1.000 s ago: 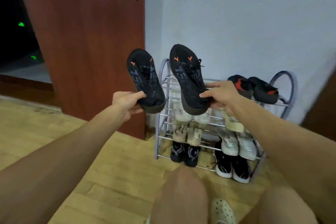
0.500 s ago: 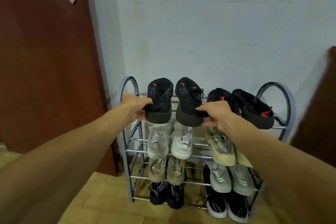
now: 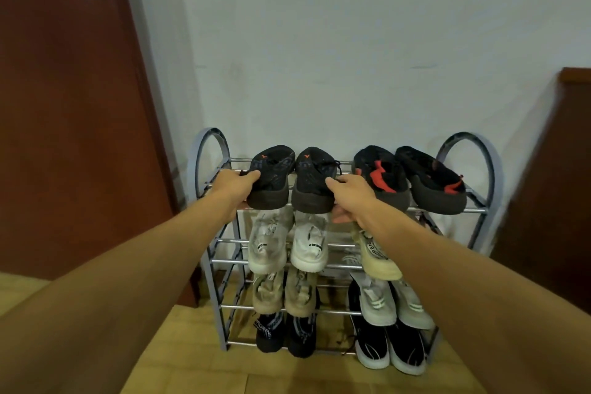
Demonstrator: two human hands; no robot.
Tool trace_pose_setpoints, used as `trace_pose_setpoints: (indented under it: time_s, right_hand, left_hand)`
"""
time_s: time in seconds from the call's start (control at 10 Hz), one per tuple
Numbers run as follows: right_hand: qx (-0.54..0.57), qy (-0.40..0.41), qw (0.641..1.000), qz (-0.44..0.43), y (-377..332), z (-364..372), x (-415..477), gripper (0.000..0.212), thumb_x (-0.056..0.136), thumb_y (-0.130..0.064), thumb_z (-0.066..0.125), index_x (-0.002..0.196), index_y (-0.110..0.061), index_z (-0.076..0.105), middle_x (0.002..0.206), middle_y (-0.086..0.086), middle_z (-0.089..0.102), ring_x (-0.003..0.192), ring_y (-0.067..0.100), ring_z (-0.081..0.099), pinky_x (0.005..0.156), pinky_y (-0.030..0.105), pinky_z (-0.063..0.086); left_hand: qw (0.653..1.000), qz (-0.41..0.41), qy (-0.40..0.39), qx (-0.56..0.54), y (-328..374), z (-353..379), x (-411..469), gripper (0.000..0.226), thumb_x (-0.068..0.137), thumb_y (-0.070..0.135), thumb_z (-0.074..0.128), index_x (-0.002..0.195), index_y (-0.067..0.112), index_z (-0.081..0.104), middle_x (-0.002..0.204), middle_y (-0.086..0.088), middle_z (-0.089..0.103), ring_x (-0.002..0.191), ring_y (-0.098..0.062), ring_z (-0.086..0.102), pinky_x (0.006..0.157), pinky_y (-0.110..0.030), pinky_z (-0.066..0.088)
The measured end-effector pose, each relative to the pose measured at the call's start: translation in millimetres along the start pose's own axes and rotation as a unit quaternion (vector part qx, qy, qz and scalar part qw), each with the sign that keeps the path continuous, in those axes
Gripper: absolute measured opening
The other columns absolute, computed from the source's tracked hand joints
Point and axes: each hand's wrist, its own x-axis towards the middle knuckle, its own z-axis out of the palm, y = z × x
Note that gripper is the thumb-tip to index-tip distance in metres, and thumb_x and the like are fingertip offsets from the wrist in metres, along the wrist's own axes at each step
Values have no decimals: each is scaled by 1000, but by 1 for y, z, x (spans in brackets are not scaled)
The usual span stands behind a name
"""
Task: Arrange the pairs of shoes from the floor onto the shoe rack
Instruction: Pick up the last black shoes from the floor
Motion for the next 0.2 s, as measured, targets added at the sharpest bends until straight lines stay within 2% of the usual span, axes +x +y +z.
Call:
trace_pose_setpoints:
  time_s: [0.1,0.2]
  right_hand:
    - [-11,-14,1000,-20,0,-12,-31,28,95,-20,54,119,-8,58,96,8,59,83,23,61,69,38,59]
    - [-33,-13,999,-32,-1,-31,-66,30,93,-17,56,118,-2,61,90,8,59,78,22,61,78,44,60]
  left_hand:
    - [997,44,-4,66,2,-5,-31,39,87,29,64,115,3,59,110,-9,64,102,-27,62,95,-43,52]
    - [987,91,-39,123,11,-10,-75,40,86,30,65,121,10,60,115,-6,59,105,-22,56,98,-40,49]
